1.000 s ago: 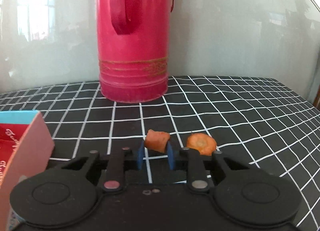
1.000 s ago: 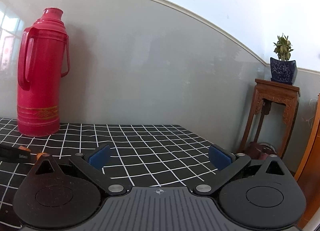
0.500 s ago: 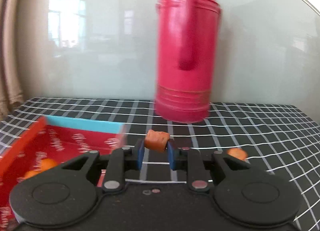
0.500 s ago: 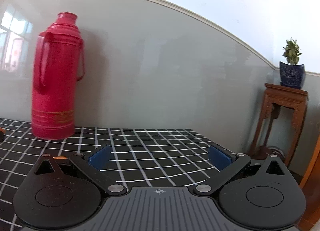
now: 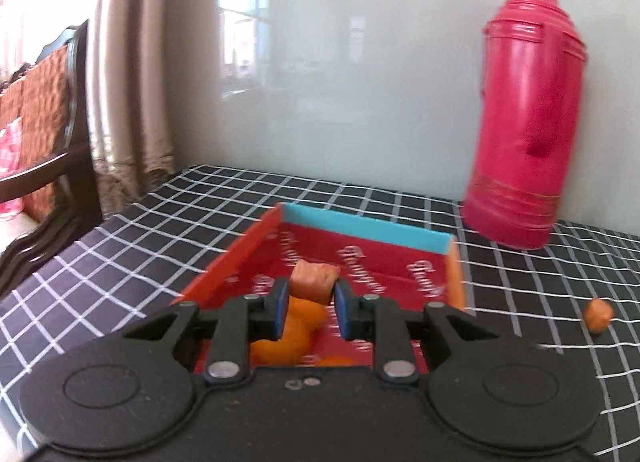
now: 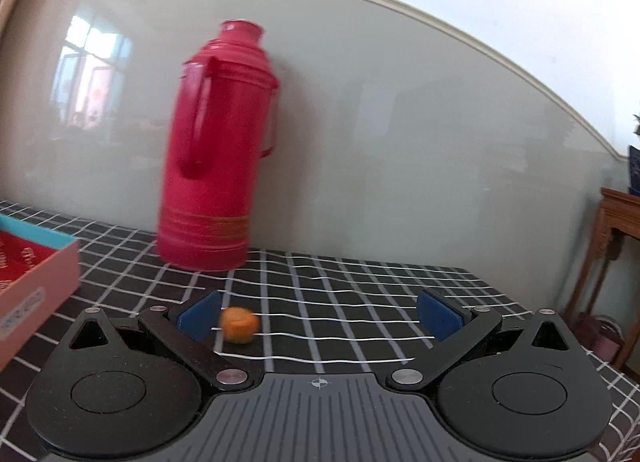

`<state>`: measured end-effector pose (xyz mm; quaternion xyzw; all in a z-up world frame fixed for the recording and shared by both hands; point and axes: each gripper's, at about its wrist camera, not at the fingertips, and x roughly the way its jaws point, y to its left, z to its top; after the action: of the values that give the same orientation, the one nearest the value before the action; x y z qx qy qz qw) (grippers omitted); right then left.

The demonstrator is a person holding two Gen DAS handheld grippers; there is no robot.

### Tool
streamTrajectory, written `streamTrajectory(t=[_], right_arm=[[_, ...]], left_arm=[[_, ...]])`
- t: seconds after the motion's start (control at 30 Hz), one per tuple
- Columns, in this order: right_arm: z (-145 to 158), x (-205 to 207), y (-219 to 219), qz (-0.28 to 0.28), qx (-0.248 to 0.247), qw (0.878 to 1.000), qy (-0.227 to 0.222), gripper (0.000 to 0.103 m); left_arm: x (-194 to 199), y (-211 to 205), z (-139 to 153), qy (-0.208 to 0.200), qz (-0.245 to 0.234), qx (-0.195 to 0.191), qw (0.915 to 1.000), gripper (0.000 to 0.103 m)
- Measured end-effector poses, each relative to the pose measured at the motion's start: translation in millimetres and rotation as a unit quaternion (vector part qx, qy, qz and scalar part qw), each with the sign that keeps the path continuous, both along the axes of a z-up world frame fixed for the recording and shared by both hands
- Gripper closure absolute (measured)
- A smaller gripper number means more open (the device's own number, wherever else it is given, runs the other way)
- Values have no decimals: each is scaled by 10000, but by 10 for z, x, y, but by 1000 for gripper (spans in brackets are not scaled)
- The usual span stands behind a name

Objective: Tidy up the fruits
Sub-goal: 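Carry the carrot piece with the left gripper into the box, open, then reach the right gripper to the last carrot piece and close on it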

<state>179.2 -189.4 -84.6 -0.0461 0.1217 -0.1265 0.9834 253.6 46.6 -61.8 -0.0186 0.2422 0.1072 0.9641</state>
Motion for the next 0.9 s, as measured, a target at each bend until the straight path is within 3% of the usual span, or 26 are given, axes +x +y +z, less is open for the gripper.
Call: streamTrajectory(t=[0.1,0.2,0.27,0.3,0.53,0.9], right_arm=[[-28,79,93,198,25,9997,115,0],[-65,169,174,359,45,9990,265,0],[-89,274,208,484,87,9978,435,0],[-105,338,220,551,131,9969,546,0],[-226,731,215,609,545,9899,1155,0],[-291,1234,-74,350,1303,9782,1580,0]], left_arm=[[-42,94,-7,62,134,-2,9999,83],[-76,201,-11,143,236,-130,9995,68],[-107,266,-1,117,297,-231,9992,35],[-134,291,11,63,351,-234,9991,31],[-260,436,70,-77,393,-215,9990,24],[-581,753,94,-355,727,59,9967,17]])
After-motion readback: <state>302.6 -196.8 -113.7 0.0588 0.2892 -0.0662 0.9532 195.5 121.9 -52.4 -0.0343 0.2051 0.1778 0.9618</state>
